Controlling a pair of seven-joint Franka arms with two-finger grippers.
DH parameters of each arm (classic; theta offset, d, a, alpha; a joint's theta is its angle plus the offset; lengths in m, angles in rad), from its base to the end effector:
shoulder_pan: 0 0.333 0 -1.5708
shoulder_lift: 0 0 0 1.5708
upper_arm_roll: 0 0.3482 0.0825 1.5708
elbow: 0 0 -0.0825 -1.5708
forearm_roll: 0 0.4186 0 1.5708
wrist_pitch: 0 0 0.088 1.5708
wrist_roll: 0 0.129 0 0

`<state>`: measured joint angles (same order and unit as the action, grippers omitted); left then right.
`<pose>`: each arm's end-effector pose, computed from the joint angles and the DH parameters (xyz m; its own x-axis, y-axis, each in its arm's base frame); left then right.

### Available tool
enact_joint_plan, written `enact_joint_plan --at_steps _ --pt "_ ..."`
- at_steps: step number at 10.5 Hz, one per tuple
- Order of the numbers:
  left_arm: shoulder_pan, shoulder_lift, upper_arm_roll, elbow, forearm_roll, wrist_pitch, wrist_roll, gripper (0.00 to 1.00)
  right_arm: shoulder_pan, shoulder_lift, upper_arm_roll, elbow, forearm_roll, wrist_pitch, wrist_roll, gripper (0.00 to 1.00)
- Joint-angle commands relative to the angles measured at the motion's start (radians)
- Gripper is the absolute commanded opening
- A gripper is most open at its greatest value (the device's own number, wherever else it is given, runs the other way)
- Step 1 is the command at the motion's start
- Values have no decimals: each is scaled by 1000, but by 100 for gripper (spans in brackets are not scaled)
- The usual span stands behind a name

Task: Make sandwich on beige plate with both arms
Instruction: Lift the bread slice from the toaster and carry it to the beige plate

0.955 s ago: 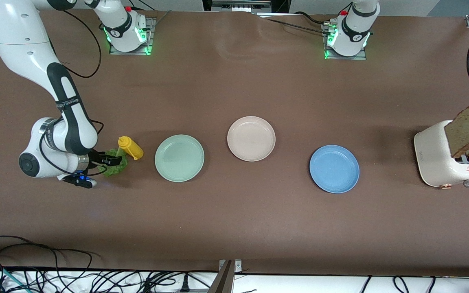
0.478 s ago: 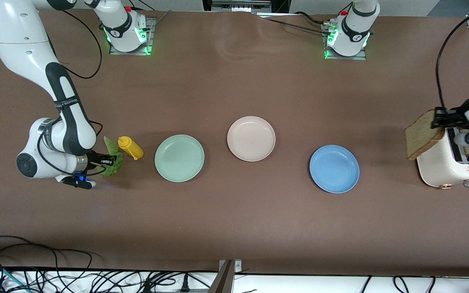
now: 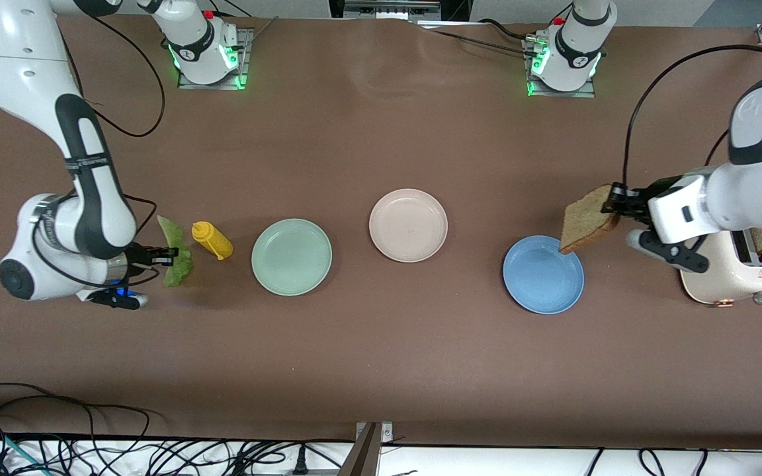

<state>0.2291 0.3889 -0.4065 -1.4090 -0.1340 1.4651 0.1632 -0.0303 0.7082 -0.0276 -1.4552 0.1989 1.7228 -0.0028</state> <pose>0.6652 -0.0966 0.4812 0.9034 -0.3528 -0.2437 -0.2678 -0.9081 0.3220 0.7084 -0.0157 0.2258 0.9002 -0.0811 -0.4278 -0.1580 -0.9764 -0.1475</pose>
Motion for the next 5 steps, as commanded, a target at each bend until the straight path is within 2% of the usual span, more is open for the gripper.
enact_joint_plan --at_steps 1,3,5 --pt "-54 50 5 31 -86 -5 -34 0 -20 -21 6 53 -30 -103 -40 0" --pt "-83 88 5 32 -166 23 -33 0 -20 -50 6 87 -59 -168 -48 0" --pt "-118 110 5 32 -188 47 -33 0 -20 -58 5 145 -59 -256 -46 0"
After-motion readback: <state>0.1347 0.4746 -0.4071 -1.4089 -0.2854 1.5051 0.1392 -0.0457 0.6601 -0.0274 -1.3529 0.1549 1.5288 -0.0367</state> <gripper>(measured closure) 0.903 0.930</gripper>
